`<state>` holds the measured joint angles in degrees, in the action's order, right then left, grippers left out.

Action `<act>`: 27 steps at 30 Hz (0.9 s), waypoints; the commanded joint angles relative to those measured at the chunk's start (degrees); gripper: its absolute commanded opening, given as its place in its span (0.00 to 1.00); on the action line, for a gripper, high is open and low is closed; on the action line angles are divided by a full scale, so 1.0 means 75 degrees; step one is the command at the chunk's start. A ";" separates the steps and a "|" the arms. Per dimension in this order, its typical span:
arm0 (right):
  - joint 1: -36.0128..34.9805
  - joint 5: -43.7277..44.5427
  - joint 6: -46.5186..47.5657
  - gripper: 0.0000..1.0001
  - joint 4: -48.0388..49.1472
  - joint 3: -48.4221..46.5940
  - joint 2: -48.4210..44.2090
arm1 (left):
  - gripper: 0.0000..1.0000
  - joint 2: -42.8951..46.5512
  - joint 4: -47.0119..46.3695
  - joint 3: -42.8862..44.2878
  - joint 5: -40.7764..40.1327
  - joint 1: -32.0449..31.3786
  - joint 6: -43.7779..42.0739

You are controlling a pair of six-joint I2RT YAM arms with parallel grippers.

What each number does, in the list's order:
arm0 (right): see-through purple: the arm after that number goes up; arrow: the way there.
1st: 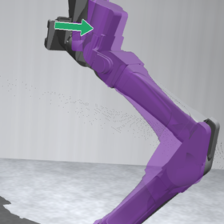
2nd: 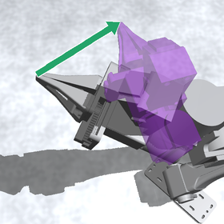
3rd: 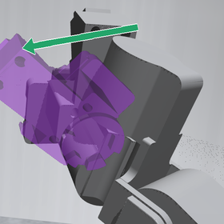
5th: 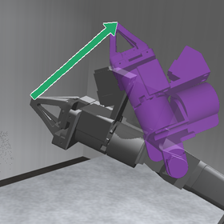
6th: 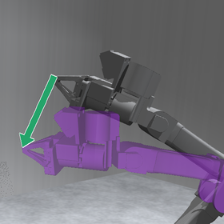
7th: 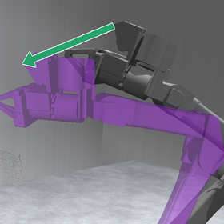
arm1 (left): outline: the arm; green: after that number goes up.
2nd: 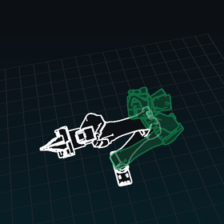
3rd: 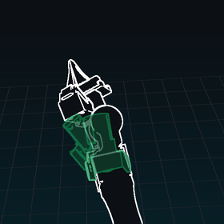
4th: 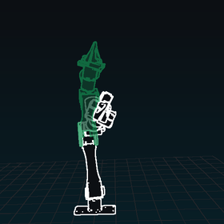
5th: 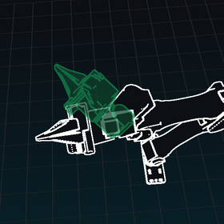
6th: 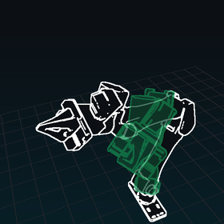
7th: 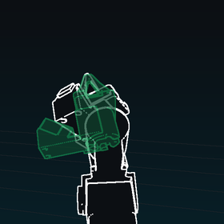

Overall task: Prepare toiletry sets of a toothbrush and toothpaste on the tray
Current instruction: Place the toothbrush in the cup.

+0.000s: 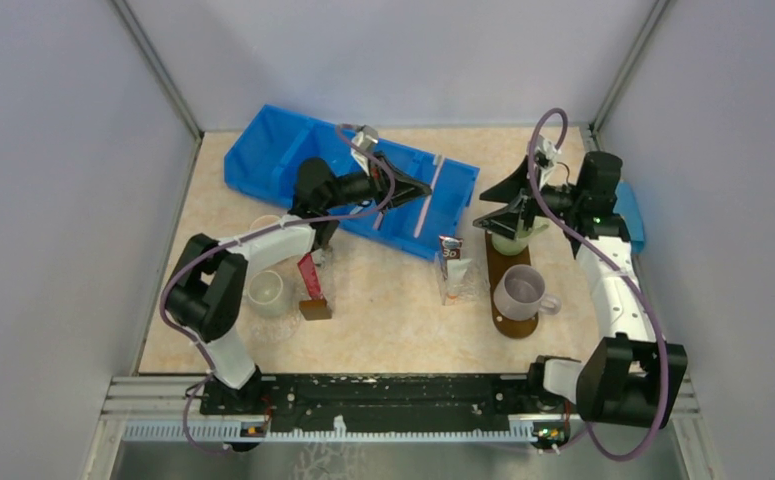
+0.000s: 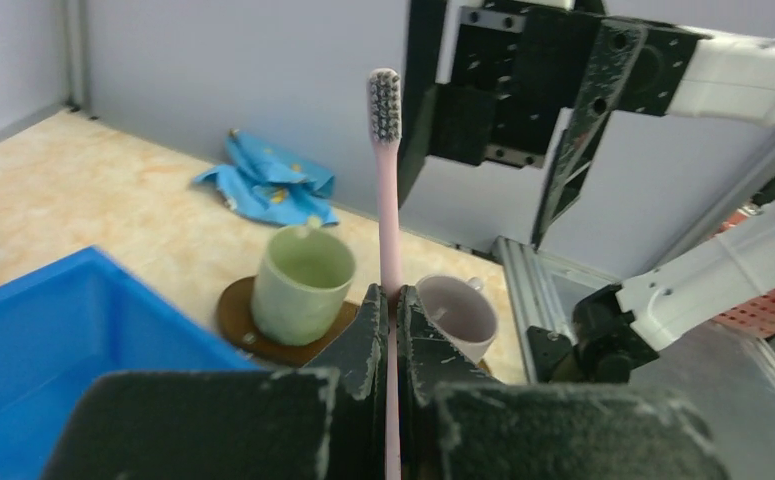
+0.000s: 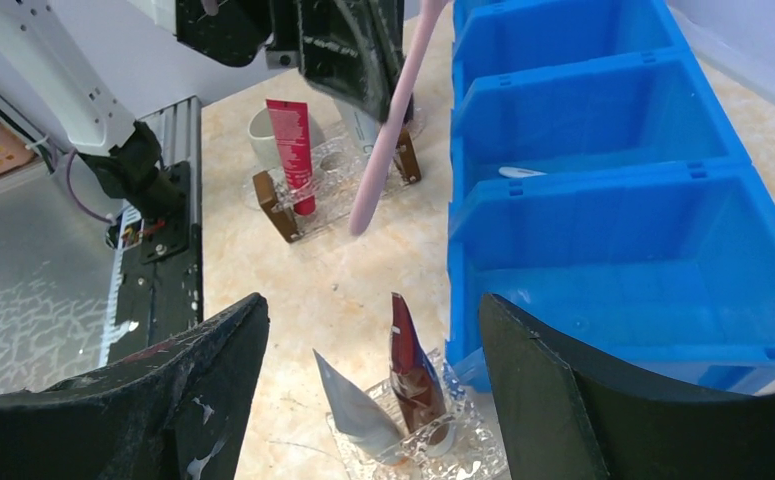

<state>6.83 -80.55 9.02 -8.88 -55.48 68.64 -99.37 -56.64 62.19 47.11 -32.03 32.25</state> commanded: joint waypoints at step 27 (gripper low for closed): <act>-0.0933 0.1067 -0.7895 0.66 1.0608 0.1138 0.0719 | 0.00 -0.0340 0.0044 0.0987 0.0156 -0.1140 -0.0204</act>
<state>1.10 -74.17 -47.31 64.34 -45.36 72.07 -101.36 -55.48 67.81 47.86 -39.94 31.44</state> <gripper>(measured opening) 0.704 0.015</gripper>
